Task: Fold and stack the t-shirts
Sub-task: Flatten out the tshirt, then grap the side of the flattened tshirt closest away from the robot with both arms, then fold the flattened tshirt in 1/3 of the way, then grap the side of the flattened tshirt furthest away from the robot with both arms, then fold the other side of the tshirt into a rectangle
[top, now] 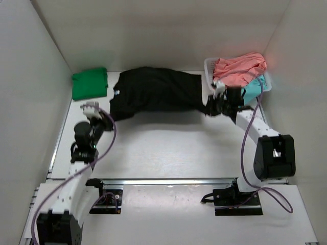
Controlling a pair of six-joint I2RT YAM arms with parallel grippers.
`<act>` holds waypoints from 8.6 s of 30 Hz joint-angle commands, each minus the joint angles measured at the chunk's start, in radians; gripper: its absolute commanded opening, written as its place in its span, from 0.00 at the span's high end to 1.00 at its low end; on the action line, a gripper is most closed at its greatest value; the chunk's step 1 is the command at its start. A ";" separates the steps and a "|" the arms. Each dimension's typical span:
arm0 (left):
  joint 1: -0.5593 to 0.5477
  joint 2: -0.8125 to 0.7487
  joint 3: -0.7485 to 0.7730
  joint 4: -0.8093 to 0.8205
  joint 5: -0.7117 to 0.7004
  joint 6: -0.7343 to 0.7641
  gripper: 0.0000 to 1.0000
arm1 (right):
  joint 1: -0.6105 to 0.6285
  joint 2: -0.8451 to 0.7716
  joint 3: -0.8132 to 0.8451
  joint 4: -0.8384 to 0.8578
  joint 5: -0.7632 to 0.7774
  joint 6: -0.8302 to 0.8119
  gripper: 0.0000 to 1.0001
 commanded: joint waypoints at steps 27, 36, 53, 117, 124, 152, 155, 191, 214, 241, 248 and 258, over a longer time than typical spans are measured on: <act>-0.031 -0.277 -0.278 -0.435 -0.207 -0.237 1.00 | -0.089 -0.092 -0.379 -0.215 0.018 0.179 1.00; -0.015 -0.127 -0.237 -0.352 -0.214 -0.221 0.80 | -0.063 0.053 -0.218 -0.281 0.013 0.131 0.71; -0.044 0.064 -0.002 -0.398 -0.251 -0.132 0.01 | -0.031 0.002 -0.027 -0.359 0.291 0.145 0.74; 0.066 1.061 0.848 -0.541 -0.008 -0.050 0.40 | 0.047 0.255 0.338 -0.443 0.163 0.258 0.90; 0.051 1.156 0.947 -0.568 -0.090 0.029 0.40 | 0.044 0.286 0.341 -0.443 0.159 0.260 0.91; 0.032 1.228 0.961 -0.533 0.031 0.038 1.00 | 0.014 0.486 0.477 -0.273 0.395 0.373 0.62; 0.032 1.217 0.944 -0.524 0.042 0.026 1.00 | 0.023 0.542 0.531 -0.320 0.432 0.372 0.61; 0.098 1.135 0.929 -0.487 0.140 -0.053 1.00 | 0.063 0.622 0.715 -0.557 0.487 0.320 0.99; 0.094 0.503 0.360 -0.518 0.169 -0.059 1.00 | -0.009 0.102 0.145 -0.387 0.367 0.246 1.00; 0.078 -0.017 0.052 -0.779 0.034 -0.063 1.00 | -0.041 -0.222 -0.263 -0.350 0.344 0.228 0.99; 0.081 -0.054 0.044 -0.794 0.028 -0.091 1.00 | -0.031 -0.237 -0.300 -0.371 0.349 0.251 1.00; 0.075 -0.129 0.019 -0.812 -0.034 -0.224 0.68 | -0.055 -0.256 -0.276 -0.420 0.380 0.280 0.74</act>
